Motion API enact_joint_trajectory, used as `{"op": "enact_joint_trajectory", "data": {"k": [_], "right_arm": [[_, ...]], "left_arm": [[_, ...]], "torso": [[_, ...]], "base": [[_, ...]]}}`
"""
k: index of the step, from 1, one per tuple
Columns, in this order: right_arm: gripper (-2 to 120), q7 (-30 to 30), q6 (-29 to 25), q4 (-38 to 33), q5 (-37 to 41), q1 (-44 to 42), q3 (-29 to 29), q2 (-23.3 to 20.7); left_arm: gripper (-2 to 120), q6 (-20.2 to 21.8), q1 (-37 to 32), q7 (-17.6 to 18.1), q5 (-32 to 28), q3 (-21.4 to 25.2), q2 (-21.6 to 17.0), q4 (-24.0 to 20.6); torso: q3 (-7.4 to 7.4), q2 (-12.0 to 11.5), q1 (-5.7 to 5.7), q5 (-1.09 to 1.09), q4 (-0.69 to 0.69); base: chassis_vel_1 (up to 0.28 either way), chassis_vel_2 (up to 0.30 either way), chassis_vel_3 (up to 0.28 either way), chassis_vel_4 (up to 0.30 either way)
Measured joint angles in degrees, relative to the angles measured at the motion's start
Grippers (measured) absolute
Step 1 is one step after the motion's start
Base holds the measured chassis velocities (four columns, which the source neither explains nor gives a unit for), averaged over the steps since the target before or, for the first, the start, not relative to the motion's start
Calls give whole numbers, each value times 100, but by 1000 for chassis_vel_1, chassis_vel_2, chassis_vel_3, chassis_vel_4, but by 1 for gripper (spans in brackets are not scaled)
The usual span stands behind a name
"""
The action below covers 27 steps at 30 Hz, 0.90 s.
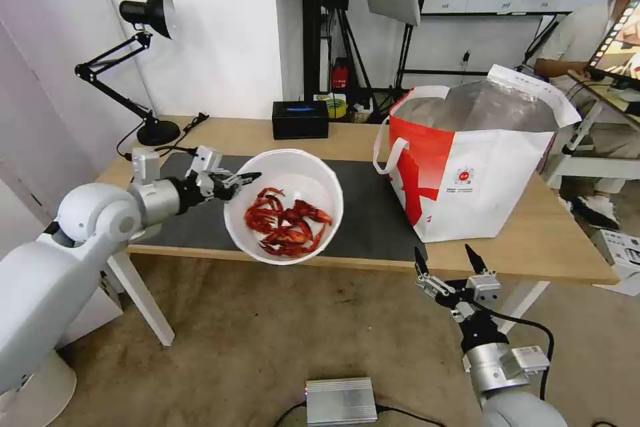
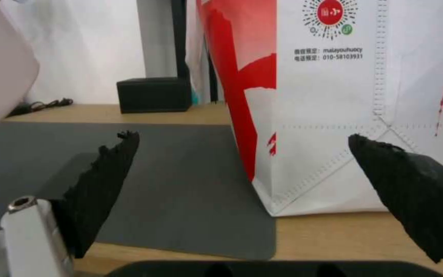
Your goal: Pick up the trash from the table and place it into the takeout bag.
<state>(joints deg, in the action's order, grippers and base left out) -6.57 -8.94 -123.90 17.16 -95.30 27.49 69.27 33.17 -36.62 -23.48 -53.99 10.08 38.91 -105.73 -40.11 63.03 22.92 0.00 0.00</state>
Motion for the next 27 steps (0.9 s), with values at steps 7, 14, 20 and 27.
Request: {"op": "enact_joint_trajectory", "data": {"k": [7, 14, 20, 27], "right_arm": [[100, 0, 0, 0, 0, 0, 0, -1], [100, 0, 0, 0, 0, 0, 0, 0], [100, 0, 0, 0, 0, 0, 0, 0], [100, 0, 0, 0, 0, 0, 0, 0]], "left_arm": [[0, 42, 569, -59, -286, -495, -88, -54], [0, 93, 1293, 48, -581, -1106, -11, -64], [0, 120, 2232, 163, -920, -1936, 203, 121], [0, 130, 3000, 225, -1171, -2562, 552, 467]], "torso": [[0, 0, 0, 1, 0], [0, 0, 0, 0, 0], [0, 0, 0, 2, 0], [0, -1, 0, 1, 0]], "base": [[0, 0, 0, 0], [0, 0, 0, 0], [0, 0, 0, 0], [0, 0, 0, 0]]}}
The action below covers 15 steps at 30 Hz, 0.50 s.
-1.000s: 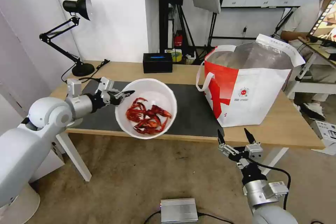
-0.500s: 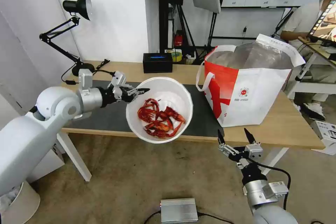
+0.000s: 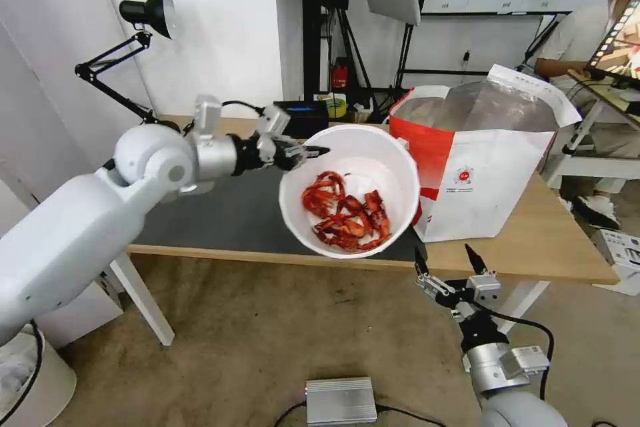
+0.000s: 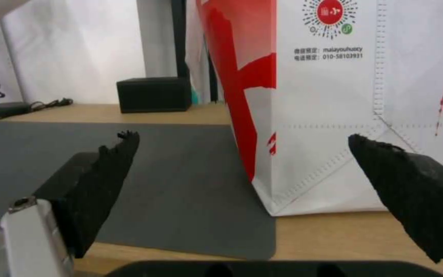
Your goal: Pick up the trash from the table and place it into the takeout bag.
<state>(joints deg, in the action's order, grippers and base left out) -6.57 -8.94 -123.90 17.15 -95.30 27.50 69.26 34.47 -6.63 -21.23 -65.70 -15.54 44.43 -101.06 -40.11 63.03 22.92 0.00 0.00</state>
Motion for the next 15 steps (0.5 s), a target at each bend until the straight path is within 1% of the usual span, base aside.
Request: {"op": "enact_joint_trajectory", "data": {"k": [1, 2, 4, 8, 11, 12, 15], "right_arm": [[100, 0, 0, 0, 0, 0, 0, 0], [100, 0, 0, 0, 0, 0, 0, 0], [100, 0, 0, 0, 0, 0, 0, 0], [100, 1, 0, 0, 0, 0, 0, 0], [100, 0, 0, 0, 0, 0, 0, 0], [100, 0, 0, 0, 0, 0, 0, 0], [100, 1, 0, 0, 0, 0, 0, 0]], "left_arm": [[0, 5, 142, 20, -66, -86, 63, 51], [0, 5, 142, 20, -66, -86, 63, 51], [0, 10, 473, 80, -218, -278, 207, 156], [0, 20, 729, 135, -332, -405, 325, 238], [0, 29, 1242, 200, -527, -708, 548, 431], [0, 29, 1242, 200, -527, -708, 548, 431], [0, 31, 1643, 226, -607, -998, 829, 740]], "torso": [[0, 0, 0, 1, 0], [0, 0, 0, 1, 0], [0, 0, 0, 1, 0], [0, 0, 0, 0, 0], [0, 0, 0, 1, 0], [0, 0, 0, 1, 0], [0, 0, -1, 1, 1]], "base": [[0, 0, 0, 0], [0, 0, 0, 0], [0, 0, 0, 0], [0, 0, 0, 0], [0, 0, 0, 0], [0, 0, 0, 0], [0, 0, 0, 0]]}}
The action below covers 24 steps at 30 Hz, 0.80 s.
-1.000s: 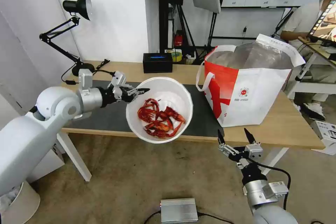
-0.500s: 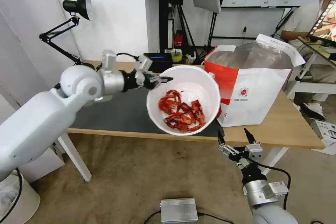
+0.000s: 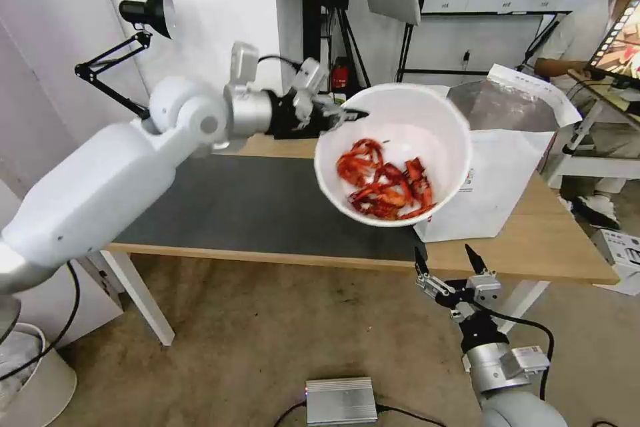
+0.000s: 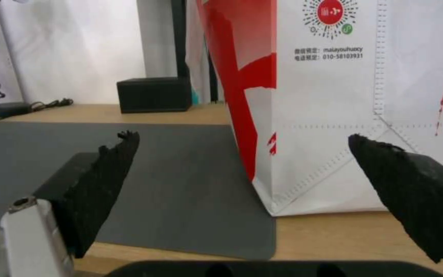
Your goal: Pick up the trash from the table and place it into the takeout bag.
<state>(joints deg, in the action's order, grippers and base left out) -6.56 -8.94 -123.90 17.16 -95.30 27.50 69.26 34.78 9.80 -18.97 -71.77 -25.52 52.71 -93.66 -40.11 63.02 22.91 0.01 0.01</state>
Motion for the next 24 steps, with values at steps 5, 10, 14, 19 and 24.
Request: {"op": "enact_joint_trajectory", "data": {"k": [5, 10, 14, 19, 24], "right_arm": [[100, 0, 0, 0, 0, 0, 1, 0], [100, 0, 0, 0, 0, 0, 0, 0], [100, 0, 0, 0, 0, 0, 0, 0], [100, 0, 0, 0, 0, 0, 0, 0], [100, 0, 0, 0, 0, 0, 0, 0]], "left_arm": [[0, 0, 272, 3, -42, -188, 352, 315], [0, 0, 461, 9, -64, -344, 791, 667], [0, 0, 584, 62, -125, -435, 1029, 871], [0, -1, 787, 161, -225, -516, 1279, 1194], [0, -17, 1073, 344, -391, -634, 1611, 1627]], "torso": [[0, 0, 0, 1, -1], [0, 0, 0, 0, -1], [1, 0, 0, 0, 0], [1, 0, 0, 0, -1], [1, 0, 0, 0, -1]], "base": [[0, 0, 0, 0], [0, 0, 0, 0], [0, 0, 0, 0], [0, 0, 0, 0], [0, 0, 0, 0]]}}
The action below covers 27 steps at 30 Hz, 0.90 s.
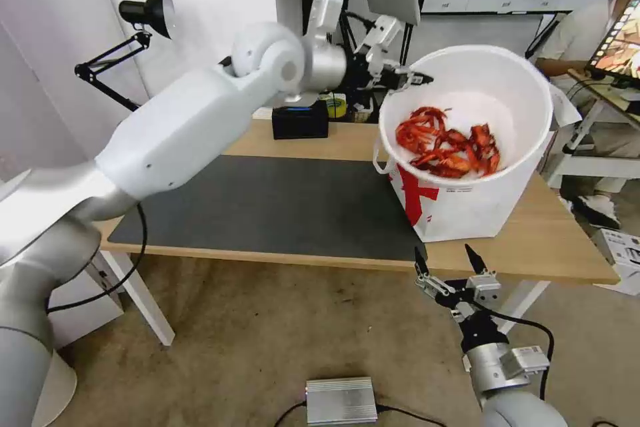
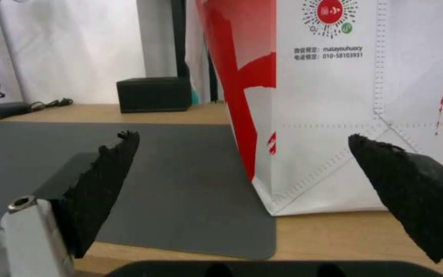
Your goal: Pick up the trash from the table and place it into the takeout bag.
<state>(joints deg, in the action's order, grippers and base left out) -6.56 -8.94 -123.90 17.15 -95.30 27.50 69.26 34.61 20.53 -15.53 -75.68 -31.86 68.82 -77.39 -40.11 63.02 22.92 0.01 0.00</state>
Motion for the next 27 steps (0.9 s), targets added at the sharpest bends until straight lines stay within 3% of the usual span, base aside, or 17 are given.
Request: {"op": "enact_joint_trajectory", "data": {"k": [10, 13, 14, 17, 18, 20, 21, 27], "right_arm": [[100, 0, 0, 0, 0, 0, 0, 1], [100, 0, 0, 0, 0, 0, 0, 0], [100, 0, 0, 0, 0, 0, 0, 0], [100, 0, 0, 0, 0, 0, 0, 0], [100, 0, 0, 0, 0, 0, 0, 0], [100, 0, 0, 0, 0, 0, 0, 0], [100, 0, 0, 0, 0, 0, 0, 0], [100, 0, 0, 0, 0, 0, 0, 0]], "left_arm": [[0, -7, 133, 641, -491, -29, 421, 371], [0, -9, 195, 1286, -951, -26, 695, 533], [0, -9, 195, 1286, -951, -26, 695, 533], [0, -9, 228, 1862, -1341, 6, 949, 668], [0, -9, 228, 1862, -1341, 6, 949, 668], [0, -10, 230, 2275, -1512, 55, 1138, 785], [0, -10, 230, 2275, -1512, 55, 1138, 785], [0, -58, 152, 3114, -1793, 239, 1602, 1054]], "torso": [[0, 0, 0, -1, 0], [0, 0, 0, 0, -1], [0, 0, 0, 0, -1], [0, 0, 0, 0, 0], [0, 0, 0, 0, 0], [0, 0, 0, 0, 0], [0, 0, 0, 0, 0], [0, 0, 0, 0, -1]], "base": [[0, 0, 0, 0], [0, 0, 0, 0], [0, 0, 0, 0], [0, 0, 0, 0], [0, 0, 0, 0], [0, 0, 0, 0], [0, 0, 0, 0], [0, 0, 0, 0]]}}
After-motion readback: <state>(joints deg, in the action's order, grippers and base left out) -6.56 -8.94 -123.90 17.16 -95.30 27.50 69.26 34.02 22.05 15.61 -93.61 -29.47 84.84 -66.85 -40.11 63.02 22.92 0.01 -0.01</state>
